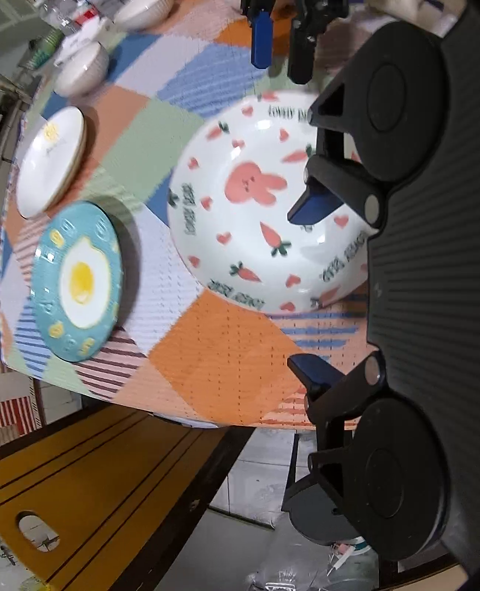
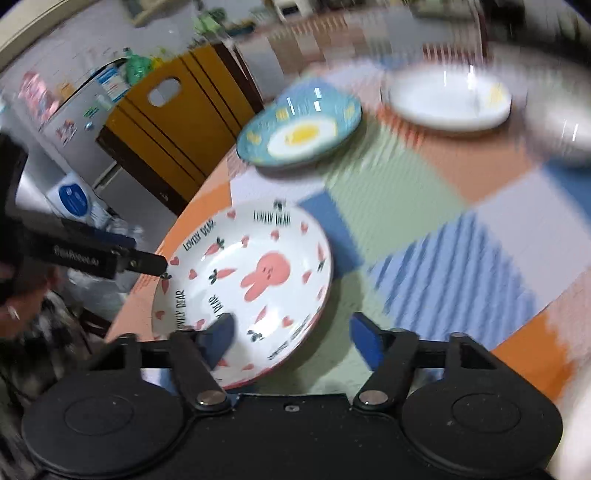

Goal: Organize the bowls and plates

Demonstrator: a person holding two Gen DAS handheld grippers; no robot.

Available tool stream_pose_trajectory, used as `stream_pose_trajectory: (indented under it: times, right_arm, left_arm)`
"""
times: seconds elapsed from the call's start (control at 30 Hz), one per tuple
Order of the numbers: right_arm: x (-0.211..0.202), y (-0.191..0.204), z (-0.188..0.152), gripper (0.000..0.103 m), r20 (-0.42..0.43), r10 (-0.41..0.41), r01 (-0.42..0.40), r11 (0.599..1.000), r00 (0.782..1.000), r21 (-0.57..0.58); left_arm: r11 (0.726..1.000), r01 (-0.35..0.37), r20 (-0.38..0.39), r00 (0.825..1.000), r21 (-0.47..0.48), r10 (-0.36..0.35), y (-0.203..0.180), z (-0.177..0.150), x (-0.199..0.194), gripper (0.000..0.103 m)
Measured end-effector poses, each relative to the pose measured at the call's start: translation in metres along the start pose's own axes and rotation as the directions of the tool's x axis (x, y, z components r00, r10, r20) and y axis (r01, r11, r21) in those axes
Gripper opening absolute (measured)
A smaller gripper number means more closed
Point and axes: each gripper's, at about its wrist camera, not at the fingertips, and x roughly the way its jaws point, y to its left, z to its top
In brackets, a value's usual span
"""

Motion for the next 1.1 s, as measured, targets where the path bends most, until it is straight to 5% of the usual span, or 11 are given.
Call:
stream_pose_trajectory:
  times: [0.2, 0.27, 0.3, 0.33, 0.5, 0.7, 0.83, 1.1]
  right_arm:
    - [0.031, -0.007, -0.003, 0.053, -0.027, 0.018, -0.016, 0.997, 0.999, 0.076]
    - [0.038, -0.011, -0.008, 0.039, -0.033, 0.030, -0.026, 0.992, 0.999, 0.124]
    - [0.039, -0.013, -0.010, 0.020, -0.031, 0.031, -0.026, 0.991, 0.999, 0.134]
    - [0.044, -0.014, -0.012, 0.017, -0.033, 0.025, -0.020, 0.991, 0.999, 0.134]
    - [0.046, -0.021, -0.013, 0.015, -0.013, 0.035, -0.032, 0.986, 0.999, 0.161]
    - [0.048, -0.030, -0.012, 0.015, -0.005, 0.082, -0.080, 0.980, 0.997, 0.184]
    - [0.045, -0.036, -0.009, 0.016, -0.022, 0.075, -0.069, 0.974, 0.997, 0.217]
    - [0.016, -0.050, -0.004, 0.016, 0.020, 0.059, -0.061, 0.987, 0.998, 0.152]
  left_arm:
    - [1.000, -0.009, -0.056, 0.998, -0.004, 0.009, 0.006, -0.010, 0.025, 0.061]
    - [1.000, -0.002, -0.060, 0.998, 0.006, 0.003, 0.005, -0.011, 0.027, 0.060]
    - [1.000, 0.003, -0.058, 0.998, 0.008, -0.002, 0.004, -0.011, 0.027, 0.055]
    - [1.000, 0.005, -0.065, 0.998, 0.009, -0.004, 0.004, -0.011, 0.028, 0.047]
    - [0.999, 0.045, -0.097, 0.994, -0.005, -0.045, 0.004, -0.011, 0.034, 0.024]
    - [1.000, 0.022, -0.079, 0.997, 0.005, -0.022, -0.003, -0.013, 0.033, 0.024]
    - [0.990, 0.013, -0.007, 1.000, 0.141, -0.012, -0.024, -0.019, 0.016, 0.025]
    - [0.989, 0.074, 0.076, 0.994, 0.127, -0.084, -0.052, -0.001, 0.000, 0.026]
